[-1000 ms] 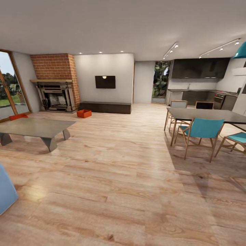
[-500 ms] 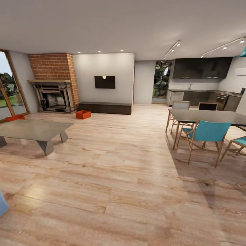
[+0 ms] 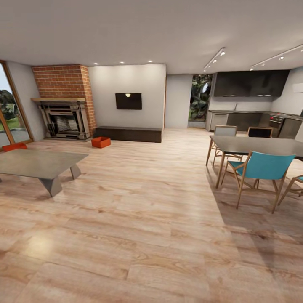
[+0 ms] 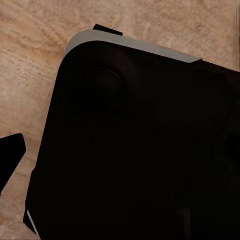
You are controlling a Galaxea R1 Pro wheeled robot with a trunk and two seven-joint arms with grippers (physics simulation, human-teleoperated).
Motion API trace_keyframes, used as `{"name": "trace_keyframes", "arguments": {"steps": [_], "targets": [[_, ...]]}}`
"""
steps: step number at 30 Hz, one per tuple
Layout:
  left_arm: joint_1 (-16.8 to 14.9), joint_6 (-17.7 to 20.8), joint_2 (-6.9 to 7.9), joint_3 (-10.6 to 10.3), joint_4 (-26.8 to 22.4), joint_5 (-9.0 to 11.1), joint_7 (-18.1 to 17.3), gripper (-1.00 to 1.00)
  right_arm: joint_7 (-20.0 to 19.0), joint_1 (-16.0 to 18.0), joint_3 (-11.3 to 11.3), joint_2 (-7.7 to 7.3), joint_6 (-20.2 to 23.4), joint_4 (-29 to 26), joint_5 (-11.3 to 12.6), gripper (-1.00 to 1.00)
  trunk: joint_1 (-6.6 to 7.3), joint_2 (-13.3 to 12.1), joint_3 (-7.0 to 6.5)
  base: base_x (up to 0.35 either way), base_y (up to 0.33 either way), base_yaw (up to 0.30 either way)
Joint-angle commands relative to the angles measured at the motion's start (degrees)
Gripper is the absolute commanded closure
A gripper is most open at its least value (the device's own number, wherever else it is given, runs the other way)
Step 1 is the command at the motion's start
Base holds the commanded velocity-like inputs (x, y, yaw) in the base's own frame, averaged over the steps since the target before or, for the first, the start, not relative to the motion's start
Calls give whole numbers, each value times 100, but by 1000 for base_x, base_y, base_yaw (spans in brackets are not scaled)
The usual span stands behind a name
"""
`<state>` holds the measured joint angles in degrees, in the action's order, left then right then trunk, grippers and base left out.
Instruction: Move the two storage containers from the living room to the garage. In the garage, place one container on the floor and stack the other container on top of it (either order is fine).
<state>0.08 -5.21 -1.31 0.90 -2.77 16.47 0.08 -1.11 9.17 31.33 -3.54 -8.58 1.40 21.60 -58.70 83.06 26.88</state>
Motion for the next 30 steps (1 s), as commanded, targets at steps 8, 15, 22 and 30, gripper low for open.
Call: {"name": "trace_keyframes", "arguments": {"steps": [8,15,22,30], "targets": [[1,-8,-1,7,-8,23,1,-100,-12,5,48,2,-30,12,55,-100,-3,2,5,322,0,0],[1,-10,-1,7,-8,23,1,-100,-12,5,48,2,-30,14,55,-100,-3,2,5,323,0,0],[1,-11,-1,7,-8,23,1,-100,-12,5,48,2,-30,15,55,-100,-3,2,5,323,0,0],[1,-7,-1,7,-10,23,1,-100,-12,5,48,2,-30,14,55,-100,-3,2,5,323,0,0]]}}
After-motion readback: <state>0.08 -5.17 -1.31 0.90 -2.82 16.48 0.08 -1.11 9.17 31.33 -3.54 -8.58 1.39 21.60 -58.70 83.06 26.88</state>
